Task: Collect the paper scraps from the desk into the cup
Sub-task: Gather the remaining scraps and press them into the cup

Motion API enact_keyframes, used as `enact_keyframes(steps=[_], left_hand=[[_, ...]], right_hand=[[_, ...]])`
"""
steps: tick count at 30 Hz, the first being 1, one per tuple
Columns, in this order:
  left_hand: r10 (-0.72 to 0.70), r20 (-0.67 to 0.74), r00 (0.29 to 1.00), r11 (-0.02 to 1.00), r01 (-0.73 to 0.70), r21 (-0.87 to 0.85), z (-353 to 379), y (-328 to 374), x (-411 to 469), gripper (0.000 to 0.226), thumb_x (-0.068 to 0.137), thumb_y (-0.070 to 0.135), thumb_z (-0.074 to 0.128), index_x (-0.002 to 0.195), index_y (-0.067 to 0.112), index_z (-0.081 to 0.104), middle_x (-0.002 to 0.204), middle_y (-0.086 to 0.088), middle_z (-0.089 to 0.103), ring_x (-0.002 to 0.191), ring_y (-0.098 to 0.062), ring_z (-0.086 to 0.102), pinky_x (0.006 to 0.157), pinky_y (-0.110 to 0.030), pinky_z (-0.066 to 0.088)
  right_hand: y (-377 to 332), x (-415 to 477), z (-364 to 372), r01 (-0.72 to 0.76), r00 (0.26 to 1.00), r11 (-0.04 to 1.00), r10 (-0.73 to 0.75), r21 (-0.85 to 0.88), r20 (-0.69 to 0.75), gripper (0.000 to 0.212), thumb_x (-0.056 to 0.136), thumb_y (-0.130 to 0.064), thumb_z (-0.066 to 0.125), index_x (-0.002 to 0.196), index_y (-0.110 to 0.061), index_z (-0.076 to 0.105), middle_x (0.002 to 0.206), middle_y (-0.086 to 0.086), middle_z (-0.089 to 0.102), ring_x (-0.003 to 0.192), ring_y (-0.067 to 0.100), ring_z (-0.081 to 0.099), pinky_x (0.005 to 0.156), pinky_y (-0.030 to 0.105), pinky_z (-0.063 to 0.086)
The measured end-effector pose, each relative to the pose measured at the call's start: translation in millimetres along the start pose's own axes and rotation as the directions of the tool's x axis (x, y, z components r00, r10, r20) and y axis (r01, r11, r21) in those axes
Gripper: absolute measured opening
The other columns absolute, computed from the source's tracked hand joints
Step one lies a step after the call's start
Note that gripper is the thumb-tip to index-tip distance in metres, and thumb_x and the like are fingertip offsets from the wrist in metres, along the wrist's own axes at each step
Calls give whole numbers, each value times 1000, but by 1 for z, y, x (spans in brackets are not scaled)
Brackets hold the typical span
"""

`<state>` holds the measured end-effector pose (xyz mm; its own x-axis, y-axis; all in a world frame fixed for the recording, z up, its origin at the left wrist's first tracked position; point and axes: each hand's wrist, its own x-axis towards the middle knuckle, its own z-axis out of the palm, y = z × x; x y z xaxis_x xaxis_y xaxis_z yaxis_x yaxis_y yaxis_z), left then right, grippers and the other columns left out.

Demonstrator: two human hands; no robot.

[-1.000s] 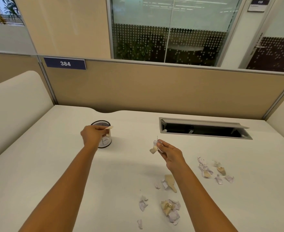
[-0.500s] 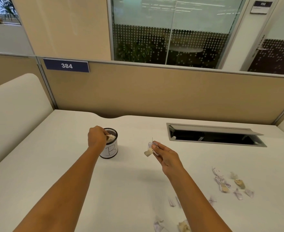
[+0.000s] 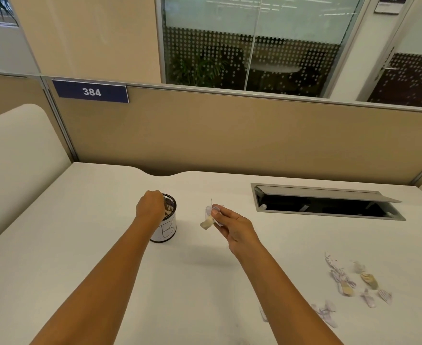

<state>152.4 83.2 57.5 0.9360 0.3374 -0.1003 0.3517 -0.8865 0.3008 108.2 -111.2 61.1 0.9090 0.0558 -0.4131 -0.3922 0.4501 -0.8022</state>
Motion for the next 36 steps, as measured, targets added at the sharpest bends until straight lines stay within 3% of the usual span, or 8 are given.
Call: enact_keyframes(steps=[5,9,15,18,21,26,33,36], left_hand=[[75,24,997,997,-75,-18,-9,-3,-11,35,90,16,56,125,15,59,124,-14,60,108,-32,59,87,-34,49],[108,28,994,991,-105,-83,-18,-8,-23,61,89,25,60,144,21,32,136,-16,50,120,-32,52,95,-37,46],[126,48,991,927,-100,-362,-21,-19,-29,95,77,27,75,149,16,14,148,-12,38,133,-31,39,105,-40,38],[163,34,986,909,-136,-394,-17,-26,-29,109,68,24,82,150,13,11,152,-10,31,139,-29,32,111,-40,32],[192,36,981,876,-155,-458,-10,-32,-26,113,65,20,84,150,12,9,151,-10,32,137,-28,34,113,-41,32],[206,-5,978,821,-176,-543,-1,-38,-22,96,73,8,77,148,10,17,148,-12,35,135,-28,38,109,-36,34],[214,-20,977,806,-188,-562,9,-43,-19,85,69,16,81,140,9,35,140,-12,48,127,-31,47,106,-47,42],[193,-47,980,783,-183,-594,13,-45,-19,86,72,10,78,144,10,30,142,-11,45,129,-30,45,108,-40,39]], right_hand=[[-8,11,35,72,997,994,-73,-80,-1,29,80,5,67,109,5,66,106,13,67,93,22,63,85,25,51],[-3,24,66,142,988,966,-153,-216,-37,29,78,3,71,106,4,69,114,16,67,94,24,64,83,26,53],[16,40,103,251,948,845,-313,-472,-57,22,75,-7,76,97,-6,75,104,11,73,87,18,64,89,30,55],[26,40,116,322,919,717,-393,-619,22,19,80,-13,72,98,-8,75,104,9,73,90,17,65,82,20,49],[34,40,124,373,901,530,-402,-762,162,21,89,-15,62,105,-7,72,107,11,72,98,26,67,85,24,48],[38,37,130,416,894,-18,-175,-909,413,29,95,-16,50,120,-9,63,114,14,68,99,32,65,93,35,52],[17,25,129,395,893,7,-239,-919,382,27,90,-12,59,116,-12,67,119,15,63,104,32,63,92,36,52],[19,20,132,400,900,-155,-118,-903,419,32,93,-16,55,124,-12,60,119,14,63,105,31,62,93,35,50]])
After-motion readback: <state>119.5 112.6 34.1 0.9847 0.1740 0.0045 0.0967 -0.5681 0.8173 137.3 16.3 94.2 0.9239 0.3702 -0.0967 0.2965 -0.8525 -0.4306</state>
